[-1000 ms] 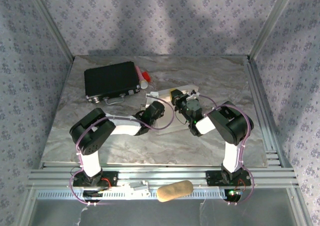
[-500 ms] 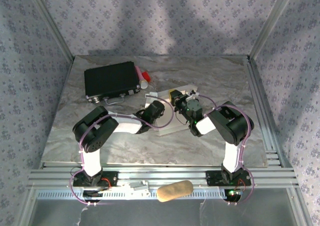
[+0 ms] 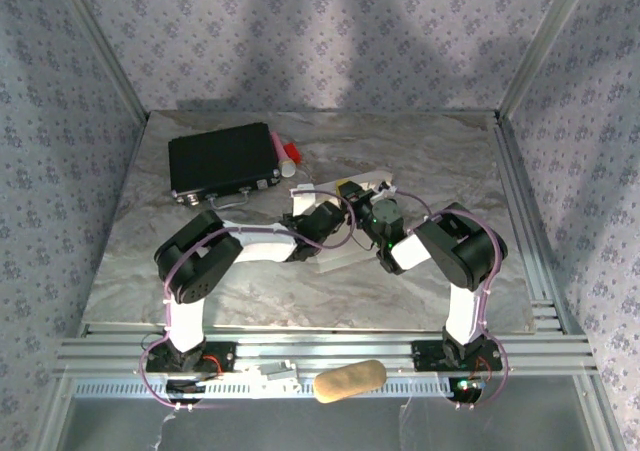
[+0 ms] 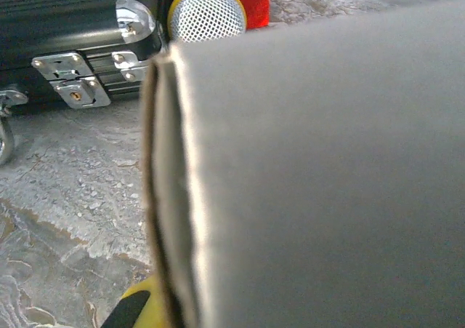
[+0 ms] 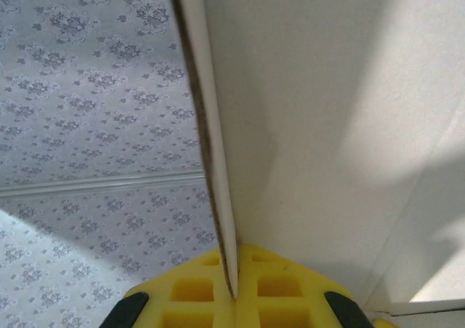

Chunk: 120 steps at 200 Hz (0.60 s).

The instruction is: Fold the paper box

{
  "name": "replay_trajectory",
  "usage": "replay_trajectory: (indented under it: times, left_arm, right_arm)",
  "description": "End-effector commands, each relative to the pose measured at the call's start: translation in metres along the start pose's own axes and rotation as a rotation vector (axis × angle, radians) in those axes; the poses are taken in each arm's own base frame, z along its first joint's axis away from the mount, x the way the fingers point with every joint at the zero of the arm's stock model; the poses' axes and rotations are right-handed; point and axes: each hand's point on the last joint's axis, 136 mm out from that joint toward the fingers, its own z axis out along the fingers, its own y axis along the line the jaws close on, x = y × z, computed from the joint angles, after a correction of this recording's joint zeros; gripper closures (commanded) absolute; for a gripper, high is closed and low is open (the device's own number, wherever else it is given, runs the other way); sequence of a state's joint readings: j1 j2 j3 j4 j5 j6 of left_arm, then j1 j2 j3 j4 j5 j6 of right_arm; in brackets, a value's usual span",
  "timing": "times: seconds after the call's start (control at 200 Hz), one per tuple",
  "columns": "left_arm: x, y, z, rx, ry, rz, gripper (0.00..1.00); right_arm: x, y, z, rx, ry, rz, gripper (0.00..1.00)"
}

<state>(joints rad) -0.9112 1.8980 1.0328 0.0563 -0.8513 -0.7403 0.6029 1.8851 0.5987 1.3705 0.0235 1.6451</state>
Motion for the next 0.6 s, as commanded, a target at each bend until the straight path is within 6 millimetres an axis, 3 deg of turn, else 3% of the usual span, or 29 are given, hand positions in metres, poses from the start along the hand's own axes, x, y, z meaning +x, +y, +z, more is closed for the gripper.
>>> replay_trajectory:
  times: [0.0,0.265,0.42,0.595]
  left_arm:
    - [-0.004,0.023,0.003,-0.130,-0.030,-0.013,1.00]
    - [-0.011,0.019,-0.002,-0.110,-0.055,0.034,1.00]
    - [-0.016,0.019,-0.007,-0.070,-0.070,0.060,1.00]
    - [-0.031,0.017,-0.017,-0.019,-0.089,0.101,1.00]
  right_arm:
    - [0.007,-0.031,-0.010,0.107,0.021,0.020,1.00]
    - [0.005,-0.026,-0.015,0.121,0.016,0.008,1.00]
    - [-0.004,-0.015,-0.028,0.148,0.003,-0.052,0.58]
    - [-0.017,0.014,-0.052,0.191,-0.012,-0.142,0.42]
